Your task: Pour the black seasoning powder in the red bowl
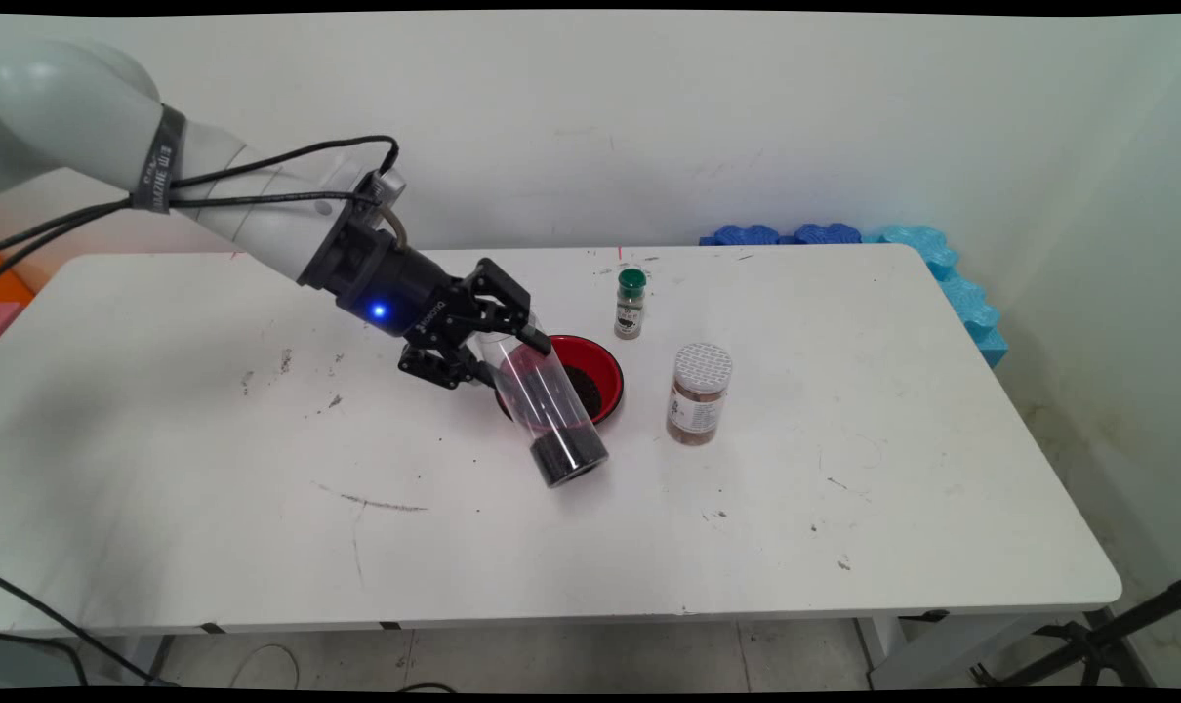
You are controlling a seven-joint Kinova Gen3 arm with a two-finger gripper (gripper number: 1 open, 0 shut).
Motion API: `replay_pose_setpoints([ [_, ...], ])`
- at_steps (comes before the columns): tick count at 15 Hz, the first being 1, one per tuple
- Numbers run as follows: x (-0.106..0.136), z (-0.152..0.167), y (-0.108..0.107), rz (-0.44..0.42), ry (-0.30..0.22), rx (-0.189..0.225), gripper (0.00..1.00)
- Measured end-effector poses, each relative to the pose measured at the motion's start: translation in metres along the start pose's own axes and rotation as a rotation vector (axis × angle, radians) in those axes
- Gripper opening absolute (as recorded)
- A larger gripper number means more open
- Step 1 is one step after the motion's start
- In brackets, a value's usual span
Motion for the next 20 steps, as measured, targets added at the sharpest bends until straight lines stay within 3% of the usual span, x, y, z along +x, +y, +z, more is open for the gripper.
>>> replay_pose_setpoints([
  [20,0.019,0.003,-0.021,-0.444,-0.032,-0.097,0.0],
])
